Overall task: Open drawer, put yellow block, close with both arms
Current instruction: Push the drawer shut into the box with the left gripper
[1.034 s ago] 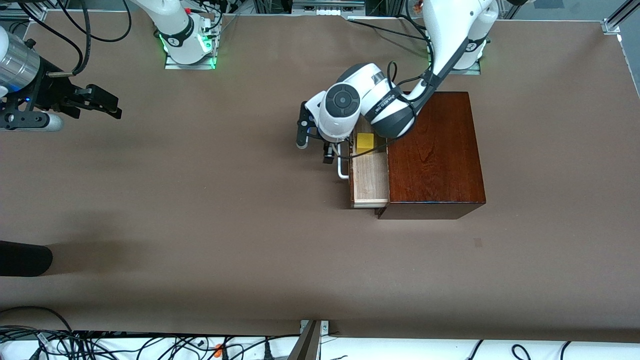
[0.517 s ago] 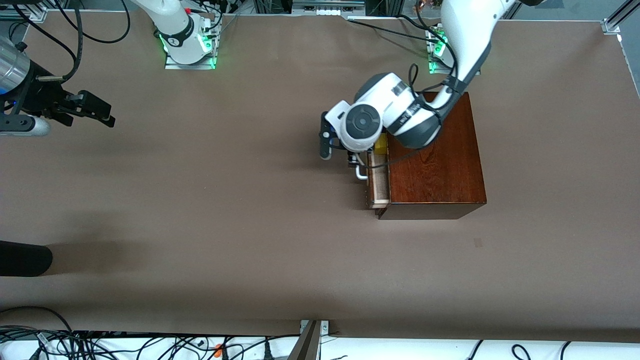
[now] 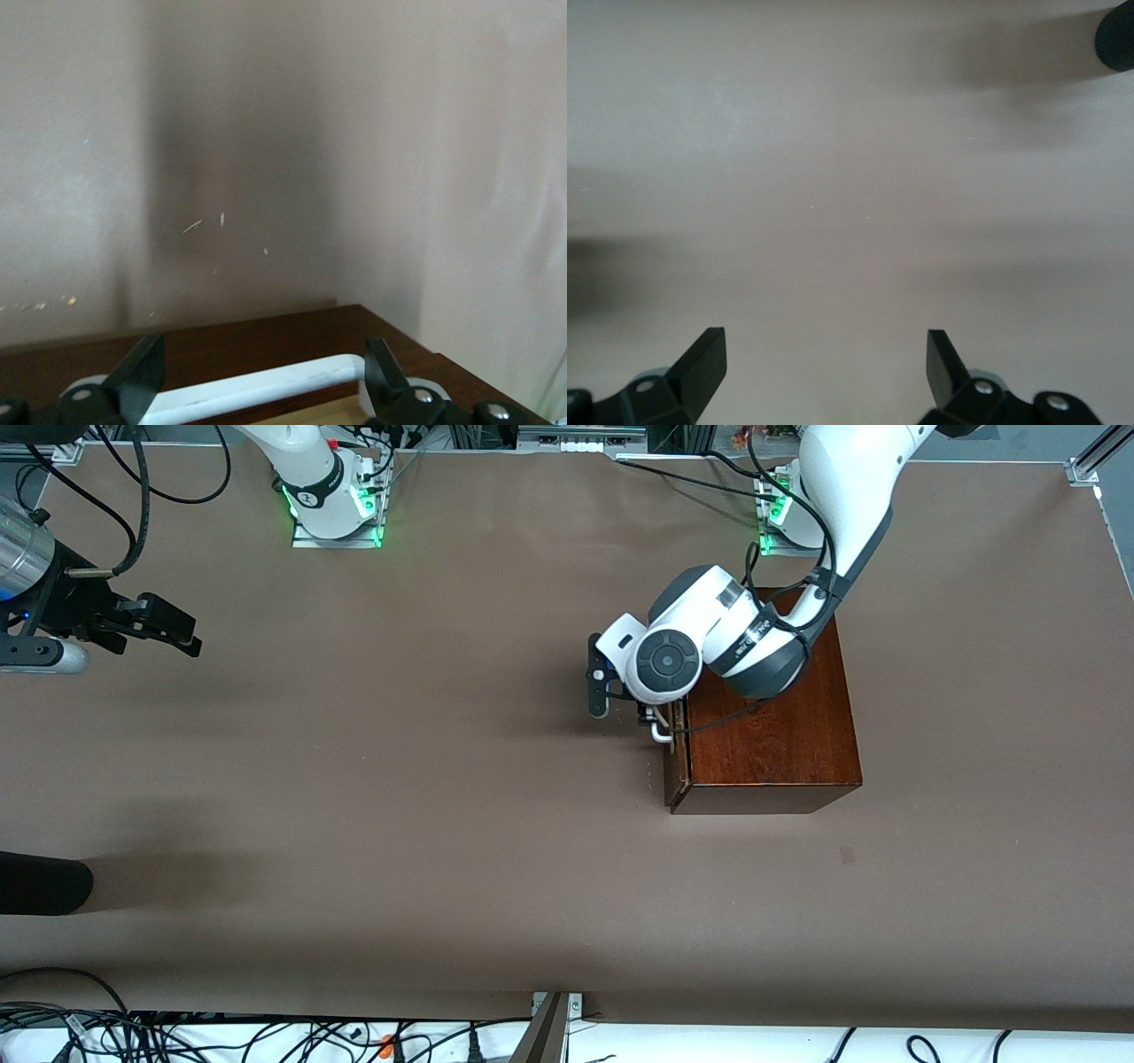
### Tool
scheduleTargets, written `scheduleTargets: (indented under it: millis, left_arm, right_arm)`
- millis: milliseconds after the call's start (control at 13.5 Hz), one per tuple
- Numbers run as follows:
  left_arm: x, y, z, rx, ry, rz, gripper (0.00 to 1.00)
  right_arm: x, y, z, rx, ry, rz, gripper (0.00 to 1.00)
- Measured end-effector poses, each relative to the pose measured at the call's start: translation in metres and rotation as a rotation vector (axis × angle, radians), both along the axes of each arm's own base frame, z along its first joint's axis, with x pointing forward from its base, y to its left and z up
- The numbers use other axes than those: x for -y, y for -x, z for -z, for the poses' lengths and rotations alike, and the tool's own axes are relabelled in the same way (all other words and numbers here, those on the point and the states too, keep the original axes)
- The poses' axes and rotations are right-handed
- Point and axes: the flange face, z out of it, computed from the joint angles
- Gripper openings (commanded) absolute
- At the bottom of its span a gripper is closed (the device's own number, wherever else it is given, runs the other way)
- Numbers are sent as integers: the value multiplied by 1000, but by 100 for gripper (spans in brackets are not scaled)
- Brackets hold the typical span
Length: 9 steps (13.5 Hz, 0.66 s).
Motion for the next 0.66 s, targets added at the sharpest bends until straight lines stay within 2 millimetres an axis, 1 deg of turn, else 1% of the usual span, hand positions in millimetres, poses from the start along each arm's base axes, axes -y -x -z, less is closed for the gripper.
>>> scheduleTargets:
  millis: [74,443,517,591,664]
  left_arm:
    - [-6,-4,0,1,0,-10,100]
    - [-5,-6,-3,11,8,-12,100]
    - [-3,-9,-11,27,20,-13,100]
    - [3,-10,-28,51,39,-13,100]
    - [10,-10,-52,85,56,-25,100]
  right_arm:
    - [0,0,0,0,0,-1,100]
    - [-3,0,0,0,0,-5,100]
    - [-3,0,0,0,0,-5,100]
    - [-3,0,0,0,0,-5,100]
    - [-3,0,0,0,0,-5,100]
